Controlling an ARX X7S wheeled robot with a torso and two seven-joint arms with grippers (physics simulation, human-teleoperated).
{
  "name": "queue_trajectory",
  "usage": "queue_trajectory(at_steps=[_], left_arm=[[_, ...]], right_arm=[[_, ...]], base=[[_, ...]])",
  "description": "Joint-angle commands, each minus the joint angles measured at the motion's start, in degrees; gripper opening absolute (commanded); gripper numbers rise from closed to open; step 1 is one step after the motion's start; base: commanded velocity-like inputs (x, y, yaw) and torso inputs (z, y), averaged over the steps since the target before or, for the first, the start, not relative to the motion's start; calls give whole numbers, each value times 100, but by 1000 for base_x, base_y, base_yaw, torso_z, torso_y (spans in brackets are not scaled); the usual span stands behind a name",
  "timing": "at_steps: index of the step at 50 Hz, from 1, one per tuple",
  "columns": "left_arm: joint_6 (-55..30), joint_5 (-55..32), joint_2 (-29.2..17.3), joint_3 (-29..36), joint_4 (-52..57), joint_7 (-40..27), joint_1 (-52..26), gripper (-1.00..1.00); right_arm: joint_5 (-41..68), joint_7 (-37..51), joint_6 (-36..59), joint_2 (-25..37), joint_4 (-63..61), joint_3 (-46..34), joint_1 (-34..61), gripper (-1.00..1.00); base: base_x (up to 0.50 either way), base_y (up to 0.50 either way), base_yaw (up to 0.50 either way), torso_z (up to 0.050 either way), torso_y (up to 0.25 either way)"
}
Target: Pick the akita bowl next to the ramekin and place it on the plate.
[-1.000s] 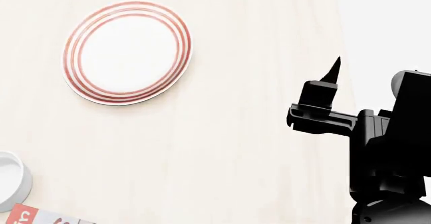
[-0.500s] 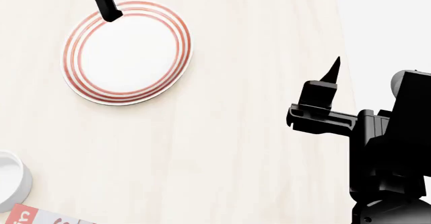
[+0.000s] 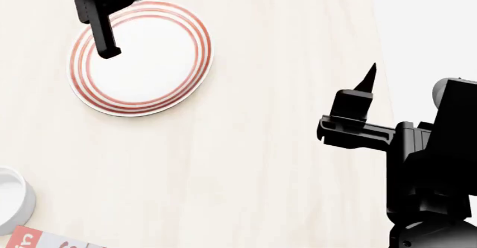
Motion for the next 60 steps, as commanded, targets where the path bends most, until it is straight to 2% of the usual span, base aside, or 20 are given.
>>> queue_trajectory(at_steps=[1,18,37,45,60], left_arm=[[-288,-30,-90,-69,683,322,-59,-100],[-546,-16,-271,112,951,464,-92,-100],[-670,30,-344,154,1014,318,34,-100],[-529,151,-218,160,724,264,55,-100],[-42,406,271,190,-507,146,452,-100]], right_arm=[[-66,-87,9,-98,19,122,26,100],[-111,-115,-95,-80,70,75,-6,100],[-63,-77,-86,-52,49,70,9,100],[-43,-59,-82,-49,55,65,21,100],[-6,-38,-92,-37,59,65,21,100]], base=[[0,0,0,0,0],[0,0,0,0,1],[0,0,0,0,0],[0,0,0,0,1],[0,0,0,1,0]])
